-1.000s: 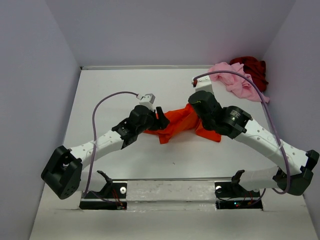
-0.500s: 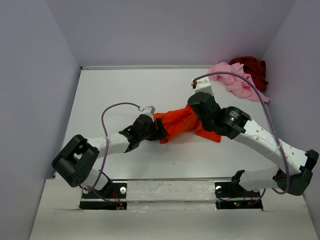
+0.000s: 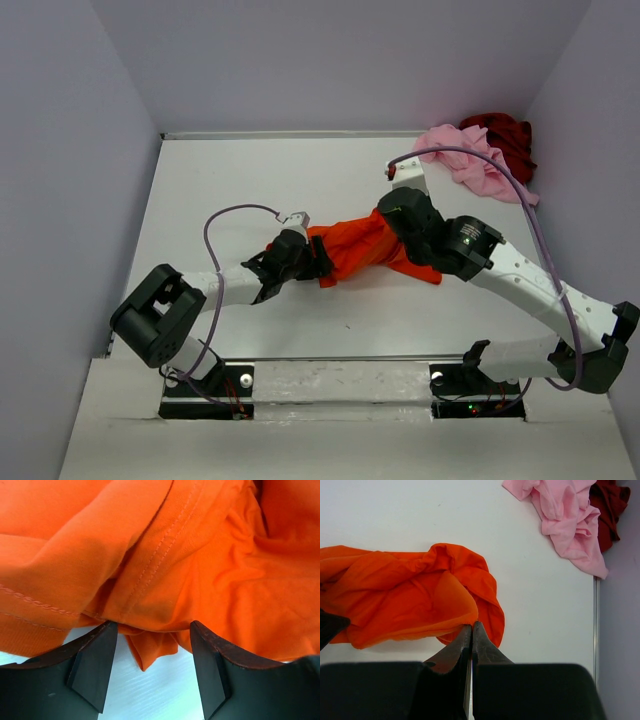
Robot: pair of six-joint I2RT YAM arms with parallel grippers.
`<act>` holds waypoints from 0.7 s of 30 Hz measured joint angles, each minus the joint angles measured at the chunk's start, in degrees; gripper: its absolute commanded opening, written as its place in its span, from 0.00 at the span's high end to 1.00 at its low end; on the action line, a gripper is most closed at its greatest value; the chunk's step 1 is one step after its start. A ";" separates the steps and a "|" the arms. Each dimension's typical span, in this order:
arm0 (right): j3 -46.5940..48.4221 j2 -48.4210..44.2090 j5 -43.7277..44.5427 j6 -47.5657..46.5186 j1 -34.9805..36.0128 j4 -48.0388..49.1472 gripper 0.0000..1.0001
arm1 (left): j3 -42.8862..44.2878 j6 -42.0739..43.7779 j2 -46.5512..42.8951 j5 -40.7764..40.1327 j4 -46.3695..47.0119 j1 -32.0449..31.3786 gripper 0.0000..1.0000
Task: Fold and stack the t-shirts
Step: Flatten the tshirt out
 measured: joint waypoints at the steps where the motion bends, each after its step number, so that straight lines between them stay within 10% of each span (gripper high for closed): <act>1: 0.00 -0.04 -0.04 0.02 0.00 -0.02 1.00 | 0.00 0.04 0.02 -0.50 -0.07 0.00 0.30; 16: -0.98 -0.09 -1.31 0.83 0.00 -0.07 1.00 | 0.00 1.27 0.00 -6.99 -0.90 0.02 0.34; 21: -1.46 -0.09 -1.57 1.03 0.00 0.02 1.00 | 0.00 1.33 0.00 -8.02 -0.90 0.02 0.49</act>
